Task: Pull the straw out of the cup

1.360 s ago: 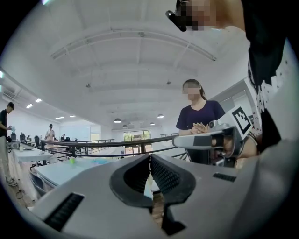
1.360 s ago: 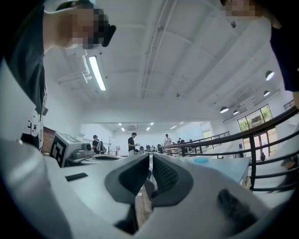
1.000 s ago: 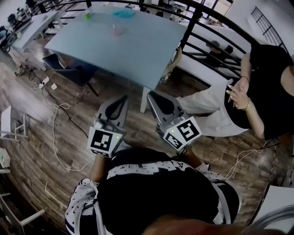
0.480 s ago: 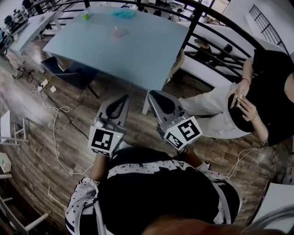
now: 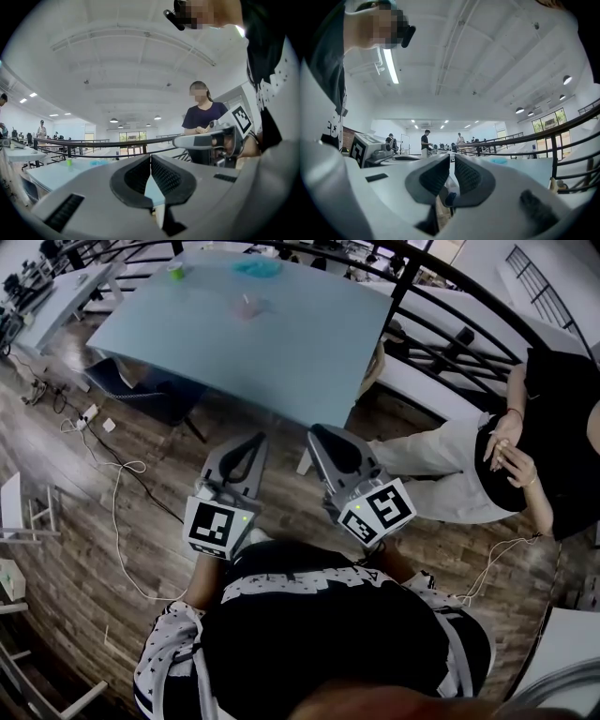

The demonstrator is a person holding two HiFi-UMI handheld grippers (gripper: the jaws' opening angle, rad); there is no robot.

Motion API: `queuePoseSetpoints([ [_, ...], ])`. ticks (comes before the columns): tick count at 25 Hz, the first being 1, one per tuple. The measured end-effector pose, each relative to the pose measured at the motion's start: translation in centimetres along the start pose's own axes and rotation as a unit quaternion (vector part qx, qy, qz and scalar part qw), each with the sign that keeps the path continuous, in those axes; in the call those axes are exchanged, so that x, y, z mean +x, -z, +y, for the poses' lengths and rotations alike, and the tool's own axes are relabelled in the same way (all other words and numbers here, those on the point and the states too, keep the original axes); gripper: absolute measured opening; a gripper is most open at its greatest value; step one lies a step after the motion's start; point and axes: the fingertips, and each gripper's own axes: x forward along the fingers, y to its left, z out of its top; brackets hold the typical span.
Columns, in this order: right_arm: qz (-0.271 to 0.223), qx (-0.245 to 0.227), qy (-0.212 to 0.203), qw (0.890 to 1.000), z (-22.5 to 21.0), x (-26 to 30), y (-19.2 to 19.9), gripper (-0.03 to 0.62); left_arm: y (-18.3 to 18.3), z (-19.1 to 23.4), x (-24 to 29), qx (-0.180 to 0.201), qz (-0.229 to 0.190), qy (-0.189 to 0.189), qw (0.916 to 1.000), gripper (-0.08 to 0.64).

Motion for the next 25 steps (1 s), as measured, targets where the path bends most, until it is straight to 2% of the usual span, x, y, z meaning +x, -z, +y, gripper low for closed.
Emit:
queuePoseSetpoints([
  [6, 0.003, 0.004, 0.008, 1.000, 0.9, 2.6, 0.4, 0.031, 0.3, 3.0, -0.4, -0.003, -0.001, 0.007, 1.0000, 0.014],
  [14, 0.004, 0.003, 0.041, 0.999, 0.7, 4.8, 0.8, 0.031, 0.9, 5.5, -0.1, -0.005, -0.005, 0.031, 0.9995, 0.014],
  [25, 0.002, 0.002, 0.047, 0.999, 2.6, 8.4, 1.0, 0.031, 1.9, 9.5, -1.4, -0.015, -0.009, 0.035, 0.9992, 0.014],
])
